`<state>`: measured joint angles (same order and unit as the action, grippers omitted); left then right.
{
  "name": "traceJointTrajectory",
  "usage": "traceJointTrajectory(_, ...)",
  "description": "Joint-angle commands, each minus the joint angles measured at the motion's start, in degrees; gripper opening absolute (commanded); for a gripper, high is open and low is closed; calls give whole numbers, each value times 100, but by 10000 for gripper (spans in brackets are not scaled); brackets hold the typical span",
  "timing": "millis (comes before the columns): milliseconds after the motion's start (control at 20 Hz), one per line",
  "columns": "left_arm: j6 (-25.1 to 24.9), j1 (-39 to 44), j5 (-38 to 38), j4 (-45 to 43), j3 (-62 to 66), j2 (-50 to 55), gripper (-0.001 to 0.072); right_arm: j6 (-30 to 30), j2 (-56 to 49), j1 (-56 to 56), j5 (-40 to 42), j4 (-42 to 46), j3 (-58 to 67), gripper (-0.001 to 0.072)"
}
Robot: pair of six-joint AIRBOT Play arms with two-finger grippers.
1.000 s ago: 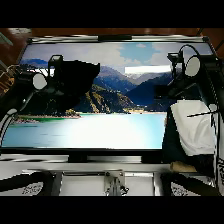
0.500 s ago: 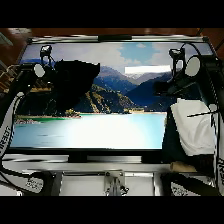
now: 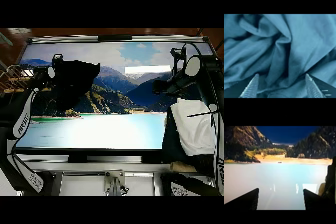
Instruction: Fold the shirts.
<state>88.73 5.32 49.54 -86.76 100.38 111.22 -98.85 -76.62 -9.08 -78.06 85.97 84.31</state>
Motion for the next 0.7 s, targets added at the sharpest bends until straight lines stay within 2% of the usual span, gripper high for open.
traceJointTrajectory(0,7,4,168,-197,109,323,720,-22,0,-4,-63,-142,7,671)
traceJointTrajectory(50,50,4,232,-197,109,369,716,-22,0,-4,-63,-146,7,671)
traceJointTrajectory(100,264,15,295,-175,109,396,621,-9,0,-4,-66,-146,7,671)
traceJointTrajectory(200,413,79,363,-94,111,391,349,-2,0,-4,-61,-140,7,671)
traceJointTrajectory(300,356,133,625,109,269,378,37,61,0,-2,-87,-140,7,671)
traceJointTrajectory(450,-24,391,1075,278,859,190,32,295,0,-2,-210,-140,7,671)
traceJointTrajectory(650,-433,1005,1038,275,1550,-693,32,356,127,-2,-726,184,26,671)
